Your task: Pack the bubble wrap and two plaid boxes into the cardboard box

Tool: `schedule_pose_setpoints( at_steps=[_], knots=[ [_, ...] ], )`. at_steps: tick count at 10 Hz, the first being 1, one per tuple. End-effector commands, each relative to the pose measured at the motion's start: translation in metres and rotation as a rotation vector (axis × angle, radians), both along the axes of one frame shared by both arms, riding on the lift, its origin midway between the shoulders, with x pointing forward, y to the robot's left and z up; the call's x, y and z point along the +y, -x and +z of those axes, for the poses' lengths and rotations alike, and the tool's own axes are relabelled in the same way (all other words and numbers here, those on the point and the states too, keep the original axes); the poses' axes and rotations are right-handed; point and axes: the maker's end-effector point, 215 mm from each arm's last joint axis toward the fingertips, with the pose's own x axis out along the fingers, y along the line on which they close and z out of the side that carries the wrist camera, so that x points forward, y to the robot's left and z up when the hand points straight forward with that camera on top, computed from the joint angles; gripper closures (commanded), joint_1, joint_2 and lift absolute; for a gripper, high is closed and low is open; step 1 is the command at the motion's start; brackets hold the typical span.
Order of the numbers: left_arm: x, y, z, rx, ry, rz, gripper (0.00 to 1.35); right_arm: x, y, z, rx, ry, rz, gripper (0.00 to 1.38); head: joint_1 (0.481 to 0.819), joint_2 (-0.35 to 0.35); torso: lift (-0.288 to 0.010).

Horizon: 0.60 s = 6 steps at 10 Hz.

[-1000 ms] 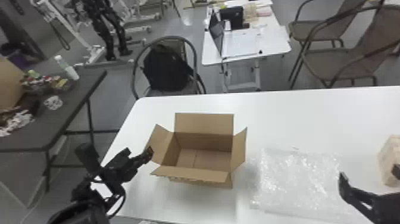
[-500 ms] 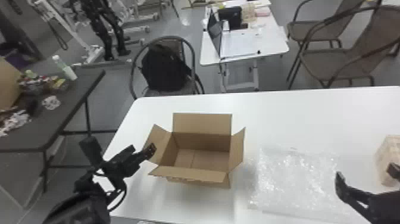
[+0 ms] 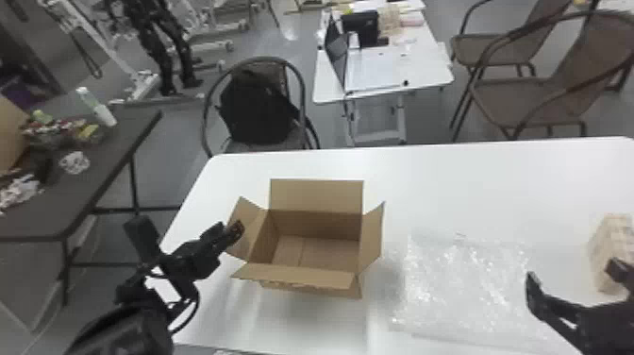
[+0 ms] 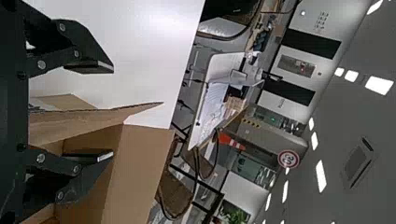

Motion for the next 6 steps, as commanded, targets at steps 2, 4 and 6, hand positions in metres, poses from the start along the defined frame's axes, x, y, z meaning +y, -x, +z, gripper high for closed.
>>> schedule_pose_setpoints(
  at_steps=[2,4,6],
  knots=[
    [-0.0034,-0.0002,0.0002,-0.008,0.015,0.004,1.20,0.0004,0.0005,-0.0009,0.002,-0.002,0.000,0.16,0.695,0.278,-0.050],
    [-0.0001,0.0021,0.0009,-0.016,0.018,0.016,1.20,0.0001,-0.0003,-0.0036,0.008,-0.011,-0.007,0.16,0.695,0.277,-0.050],
    [0.0020,0.0047,-0.0002,-0.018,0.019,0.025,1.20,-0.0004,-0.0023,-0.0075,0.018,-0.022,-0.014,0.16,0.695,0.281,-0.050]
  ],
)
